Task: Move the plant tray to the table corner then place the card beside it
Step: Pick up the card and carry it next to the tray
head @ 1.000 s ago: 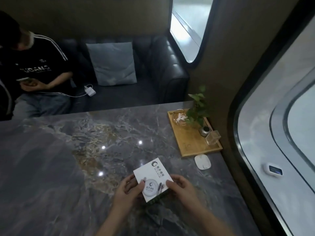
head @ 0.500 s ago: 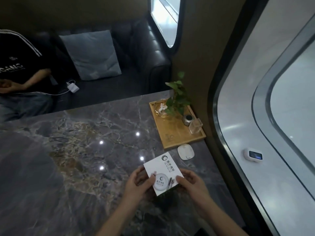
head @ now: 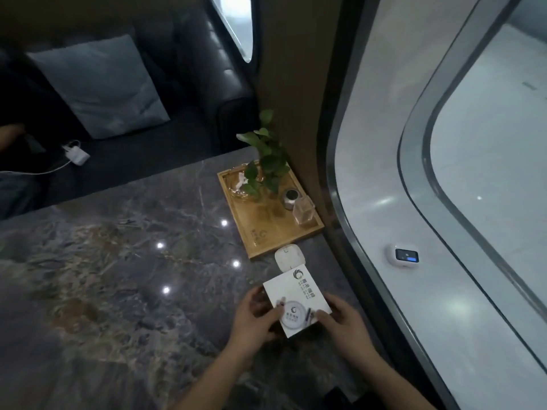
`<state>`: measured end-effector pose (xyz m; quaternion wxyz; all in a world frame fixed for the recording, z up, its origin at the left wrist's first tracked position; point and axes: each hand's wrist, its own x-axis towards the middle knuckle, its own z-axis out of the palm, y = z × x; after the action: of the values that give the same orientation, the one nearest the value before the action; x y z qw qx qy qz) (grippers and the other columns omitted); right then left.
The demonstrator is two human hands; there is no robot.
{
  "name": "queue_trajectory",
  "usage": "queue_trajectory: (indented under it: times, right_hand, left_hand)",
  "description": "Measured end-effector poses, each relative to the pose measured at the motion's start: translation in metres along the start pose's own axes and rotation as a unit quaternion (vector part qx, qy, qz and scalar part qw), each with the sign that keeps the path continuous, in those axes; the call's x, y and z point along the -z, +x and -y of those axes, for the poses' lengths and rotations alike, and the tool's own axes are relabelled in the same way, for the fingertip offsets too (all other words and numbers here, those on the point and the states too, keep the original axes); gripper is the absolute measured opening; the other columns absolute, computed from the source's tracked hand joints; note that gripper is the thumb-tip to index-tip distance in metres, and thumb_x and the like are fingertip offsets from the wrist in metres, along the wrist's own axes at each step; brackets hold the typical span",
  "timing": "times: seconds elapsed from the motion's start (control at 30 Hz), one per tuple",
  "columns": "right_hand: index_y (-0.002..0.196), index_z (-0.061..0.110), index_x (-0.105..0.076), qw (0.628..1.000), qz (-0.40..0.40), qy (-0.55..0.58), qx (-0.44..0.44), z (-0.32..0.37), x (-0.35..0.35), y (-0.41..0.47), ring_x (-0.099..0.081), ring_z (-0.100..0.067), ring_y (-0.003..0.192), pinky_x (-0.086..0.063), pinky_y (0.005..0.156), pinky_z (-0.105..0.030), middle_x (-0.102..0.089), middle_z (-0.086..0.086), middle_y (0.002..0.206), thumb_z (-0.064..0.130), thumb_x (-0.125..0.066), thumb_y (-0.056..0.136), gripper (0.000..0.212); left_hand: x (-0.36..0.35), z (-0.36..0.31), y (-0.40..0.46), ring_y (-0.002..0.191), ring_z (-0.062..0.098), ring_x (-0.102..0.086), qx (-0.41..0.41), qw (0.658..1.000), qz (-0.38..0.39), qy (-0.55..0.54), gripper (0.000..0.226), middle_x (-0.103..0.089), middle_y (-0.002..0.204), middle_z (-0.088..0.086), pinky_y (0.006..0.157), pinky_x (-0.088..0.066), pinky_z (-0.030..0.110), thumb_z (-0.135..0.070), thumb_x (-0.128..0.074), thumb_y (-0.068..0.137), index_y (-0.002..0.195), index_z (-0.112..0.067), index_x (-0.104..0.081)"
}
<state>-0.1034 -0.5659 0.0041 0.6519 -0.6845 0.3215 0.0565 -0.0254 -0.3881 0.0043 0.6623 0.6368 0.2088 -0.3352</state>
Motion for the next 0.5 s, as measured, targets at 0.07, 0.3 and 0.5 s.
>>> queue_trajectory:
  times: [0.07,0.3,0.5]
  right_hand:
    - [0.116,0.018,-0.062,1.000,-0.010,-0.020,0.015,0.000,0.003,-0.001,-0.066,-0.008,0.105,-0.052,0.089,-0.021,-0.070,-0.001,0.116,-0.005,-0.062,0.088,0.036]
    - [0.131,0.033,-0.047,0.984,-0.019,-0.150,0.090,-0.004,0.021,0.000,-0.046,0.016,0.119,-0.037,0.100,-0.006,-0.053,0.019,0.130,0.003,-0.062,0.089,0.054]
    - [0.142,0.019,-0.046,0.962,-0.019,-0.257,0.094,-0.013,0.027,0.004,-0.018,-0.012,0.147,-0.019,0.117,-0.023,-0.020,-0.001,0.161,0.008,-0.059,0.090,0.055]
  left_hand:
    - [-0.008,0.002,0.005,0.098,0.022,-0.073,-0.002,1.000,0.003,0.013,0.048,-0.072,0.110,-0.004,0.066,-0.064,0.047,-0.003,-0.079,0.081,0.110,-0.036,-0.057]
    - [-0.041,0.004,0.026,0.095,0.019,-0.071,-0.001,0.999,0.023,0.023,0.048,-0.071,0.105,-0.005,0.056,-0.061,0.034,-0.004,-0.077,0.083,0.107,-0.039,-0.056]
    - [-0.062,0.009,0.038,0.101,0.024,-0.072,-0.012,0.999,0.038,0.027,0.051,-0.071,0.114,0.004,0.064,-0.063,0.038,-0.004,-0.076,0.084,0.120,-0.036,-0.059]
